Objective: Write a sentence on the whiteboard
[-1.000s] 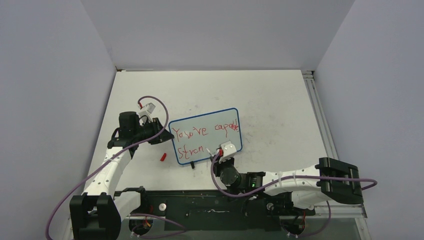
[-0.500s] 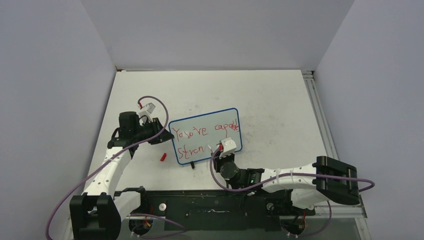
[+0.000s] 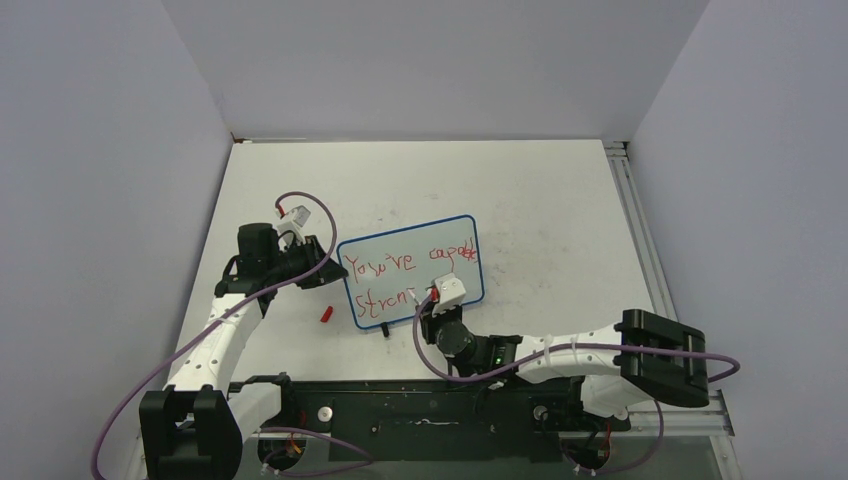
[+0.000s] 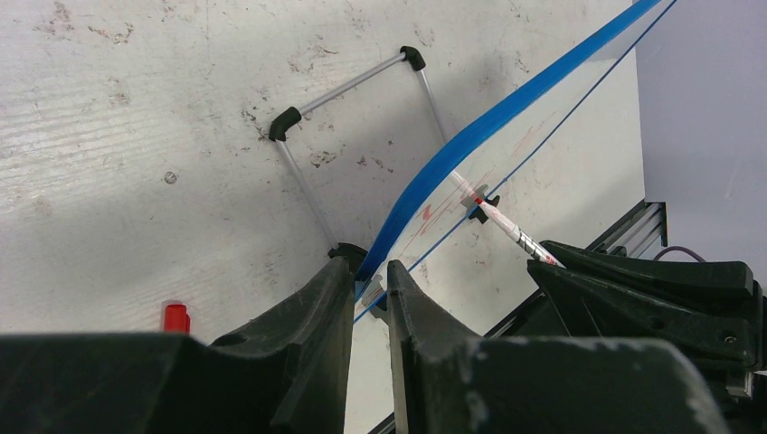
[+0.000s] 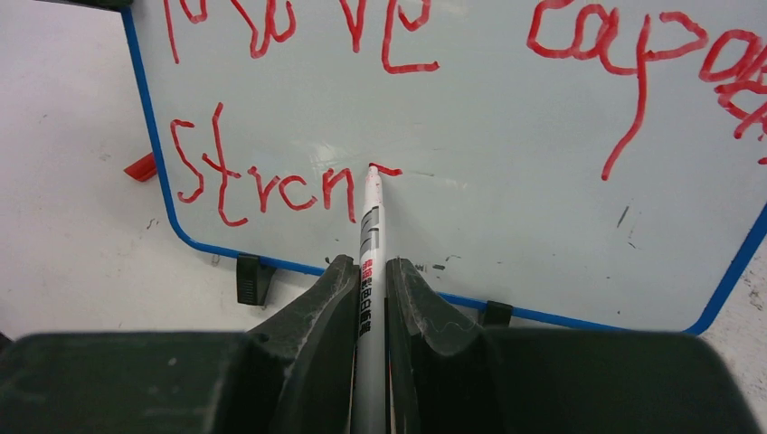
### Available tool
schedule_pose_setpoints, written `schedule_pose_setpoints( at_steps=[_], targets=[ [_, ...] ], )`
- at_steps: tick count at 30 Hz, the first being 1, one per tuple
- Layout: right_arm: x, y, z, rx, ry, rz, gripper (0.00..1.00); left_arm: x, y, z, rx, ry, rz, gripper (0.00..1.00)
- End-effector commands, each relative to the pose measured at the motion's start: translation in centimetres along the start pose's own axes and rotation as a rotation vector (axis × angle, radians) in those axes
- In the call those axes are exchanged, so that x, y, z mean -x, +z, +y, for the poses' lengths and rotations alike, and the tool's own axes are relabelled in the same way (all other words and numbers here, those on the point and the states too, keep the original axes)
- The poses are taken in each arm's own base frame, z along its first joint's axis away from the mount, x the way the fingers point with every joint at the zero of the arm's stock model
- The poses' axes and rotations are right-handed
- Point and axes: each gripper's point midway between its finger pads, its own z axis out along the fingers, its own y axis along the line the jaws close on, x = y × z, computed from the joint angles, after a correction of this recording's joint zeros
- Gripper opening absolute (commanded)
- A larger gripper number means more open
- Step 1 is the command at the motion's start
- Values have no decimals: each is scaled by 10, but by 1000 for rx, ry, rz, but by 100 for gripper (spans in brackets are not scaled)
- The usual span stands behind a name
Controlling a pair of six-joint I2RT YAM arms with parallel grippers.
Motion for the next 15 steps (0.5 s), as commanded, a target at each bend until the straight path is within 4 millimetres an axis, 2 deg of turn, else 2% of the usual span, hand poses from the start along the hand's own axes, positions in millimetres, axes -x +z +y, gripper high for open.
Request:
schedule_pose_setpoints(
  at_steps=[1,10,15],
  targets=[
    [13,8,13,26,6,-21,5,18,-6,-14,-31,51,-48,19],
    [-10,-3,7,14,2,28,5,18,-6,-15,-33,52,-47,19],
    [-15,-11,0,-8,10,32,5,18,-6,-15,-33,52,-48,19]
  ],
)
